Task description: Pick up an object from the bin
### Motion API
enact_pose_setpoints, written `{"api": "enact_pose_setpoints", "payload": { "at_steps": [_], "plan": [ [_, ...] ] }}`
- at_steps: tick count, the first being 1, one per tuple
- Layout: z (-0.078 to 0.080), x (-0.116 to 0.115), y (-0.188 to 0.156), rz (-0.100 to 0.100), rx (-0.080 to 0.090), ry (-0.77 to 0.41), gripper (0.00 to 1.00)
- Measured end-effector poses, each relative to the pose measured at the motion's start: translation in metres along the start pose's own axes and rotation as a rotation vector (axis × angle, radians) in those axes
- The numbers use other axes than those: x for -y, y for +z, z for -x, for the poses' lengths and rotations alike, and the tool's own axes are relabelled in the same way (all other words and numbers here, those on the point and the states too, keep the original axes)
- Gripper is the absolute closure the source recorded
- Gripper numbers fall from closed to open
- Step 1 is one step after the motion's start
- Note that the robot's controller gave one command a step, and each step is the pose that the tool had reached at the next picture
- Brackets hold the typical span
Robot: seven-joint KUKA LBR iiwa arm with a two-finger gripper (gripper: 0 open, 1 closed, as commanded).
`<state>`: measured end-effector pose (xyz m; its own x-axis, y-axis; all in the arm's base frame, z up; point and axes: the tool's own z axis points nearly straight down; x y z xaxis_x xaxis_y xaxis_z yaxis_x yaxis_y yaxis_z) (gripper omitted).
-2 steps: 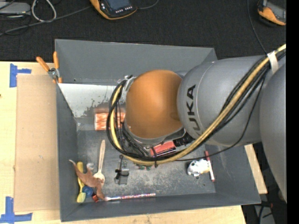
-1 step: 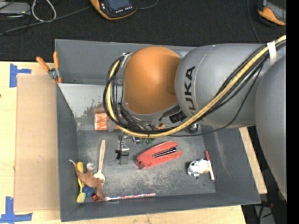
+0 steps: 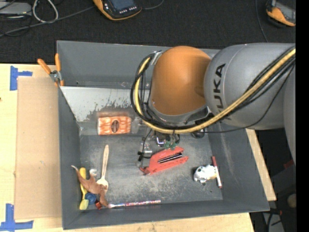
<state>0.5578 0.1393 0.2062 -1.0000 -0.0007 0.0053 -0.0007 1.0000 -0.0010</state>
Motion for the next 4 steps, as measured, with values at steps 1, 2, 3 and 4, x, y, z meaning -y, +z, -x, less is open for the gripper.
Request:
{"api": "enact_pose_setpoints", "payload": {
  "at_steps": [1,2,3,4],
  "plan": [
    [0.033,0.018,0.005,0.003,0.008,-0.065,0.00],
    [0.018,0.061,0.035,0.002,0.002,-0.029,0.00],
    [0.024,0.100,0.076,0.004,0.013,-0.139,0.00],
    [0.001,0.103,0.140,0.003,-0.002,-0.219,0.00]
  ]
}}
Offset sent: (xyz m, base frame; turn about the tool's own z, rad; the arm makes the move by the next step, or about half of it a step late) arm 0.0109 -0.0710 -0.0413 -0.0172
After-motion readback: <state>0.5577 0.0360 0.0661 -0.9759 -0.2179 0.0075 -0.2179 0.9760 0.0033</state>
